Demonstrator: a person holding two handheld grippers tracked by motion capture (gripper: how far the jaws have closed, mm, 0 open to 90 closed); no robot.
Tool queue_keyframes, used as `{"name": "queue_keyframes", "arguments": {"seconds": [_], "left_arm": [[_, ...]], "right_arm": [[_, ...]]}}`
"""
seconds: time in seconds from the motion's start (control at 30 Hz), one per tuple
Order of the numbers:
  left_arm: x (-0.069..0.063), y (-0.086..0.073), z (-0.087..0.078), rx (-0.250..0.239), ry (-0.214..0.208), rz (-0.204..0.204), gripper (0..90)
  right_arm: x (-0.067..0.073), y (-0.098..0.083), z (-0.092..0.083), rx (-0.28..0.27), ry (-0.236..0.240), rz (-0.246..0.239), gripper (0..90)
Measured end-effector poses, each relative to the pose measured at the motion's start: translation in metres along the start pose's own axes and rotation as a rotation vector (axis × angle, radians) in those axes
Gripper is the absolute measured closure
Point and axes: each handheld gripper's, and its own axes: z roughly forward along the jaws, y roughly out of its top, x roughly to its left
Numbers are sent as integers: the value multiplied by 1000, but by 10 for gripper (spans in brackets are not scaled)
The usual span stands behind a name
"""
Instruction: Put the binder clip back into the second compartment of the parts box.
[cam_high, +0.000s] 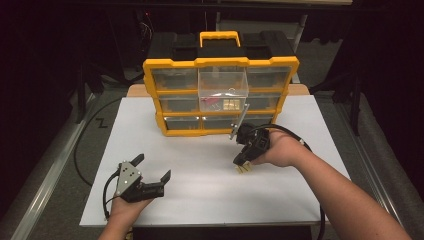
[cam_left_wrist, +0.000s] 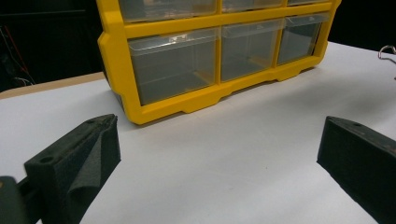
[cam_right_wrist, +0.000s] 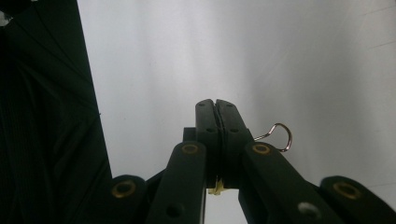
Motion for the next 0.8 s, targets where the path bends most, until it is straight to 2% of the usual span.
{"name": "queue_keyframes", "arguments": {"seconds": [0.1, 0.13, 0.2, 0.37, 0.73, 0.8], "left_arm": [[0, 0, 0, 1, 1, -2, 3], [0, 0, 0, 1, 1, -2, 3], [0, 0, 0, 2, 0, 1, 3], [1, 0, 0, 1, 2, -2, 3], [0, 0, -1, -4, 4, -8, 3], [1, 0, -1, -5, 5, -9, 3]], "right_arm": [[1, 1, -9, 9, 18, -36, 900], [2, 1, -12, 3, 25, -23, 900], [1, 1, -18, 6, 23, -36, 900], [-1, 2, -34, -1, 0, -24, 900], [1, 10, -73, -43, -37, -35, 900], [1, 11, -78, -33, -40, -38, 900]]}}
